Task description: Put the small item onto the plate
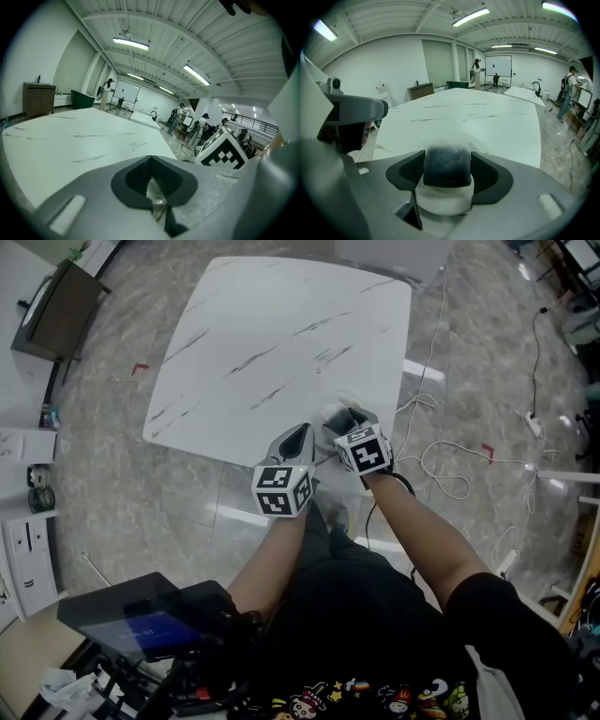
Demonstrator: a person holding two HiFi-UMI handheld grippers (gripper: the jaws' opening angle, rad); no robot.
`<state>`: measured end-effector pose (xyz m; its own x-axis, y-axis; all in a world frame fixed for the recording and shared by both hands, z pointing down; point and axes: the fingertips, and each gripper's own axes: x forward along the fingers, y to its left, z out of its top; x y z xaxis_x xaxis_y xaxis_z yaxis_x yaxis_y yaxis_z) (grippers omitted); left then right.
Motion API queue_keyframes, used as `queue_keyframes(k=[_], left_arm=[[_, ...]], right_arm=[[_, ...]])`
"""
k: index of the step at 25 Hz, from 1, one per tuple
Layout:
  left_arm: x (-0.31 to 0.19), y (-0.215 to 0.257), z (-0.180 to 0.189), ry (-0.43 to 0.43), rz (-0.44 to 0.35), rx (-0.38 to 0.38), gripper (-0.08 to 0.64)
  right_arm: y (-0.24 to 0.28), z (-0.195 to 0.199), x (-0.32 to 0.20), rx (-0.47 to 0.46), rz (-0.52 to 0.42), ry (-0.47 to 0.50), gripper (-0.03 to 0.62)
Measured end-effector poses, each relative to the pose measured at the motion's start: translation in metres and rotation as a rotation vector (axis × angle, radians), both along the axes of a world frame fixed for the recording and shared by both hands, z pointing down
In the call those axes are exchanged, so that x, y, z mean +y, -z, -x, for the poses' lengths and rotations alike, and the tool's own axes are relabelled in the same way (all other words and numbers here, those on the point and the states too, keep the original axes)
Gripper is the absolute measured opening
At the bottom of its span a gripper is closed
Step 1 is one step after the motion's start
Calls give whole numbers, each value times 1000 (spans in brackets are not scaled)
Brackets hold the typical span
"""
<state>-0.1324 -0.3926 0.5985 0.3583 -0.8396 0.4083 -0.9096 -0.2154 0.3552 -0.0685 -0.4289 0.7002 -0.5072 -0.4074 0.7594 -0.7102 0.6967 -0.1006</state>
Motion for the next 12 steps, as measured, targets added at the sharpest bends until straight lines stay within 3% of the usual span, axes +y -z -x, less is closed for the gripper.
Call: queue_keyframes(k=[12], left_arm=[[5,-4,13,3,7,6,0]], right_arm=[[-13,4,0,15,12,-5,328]])
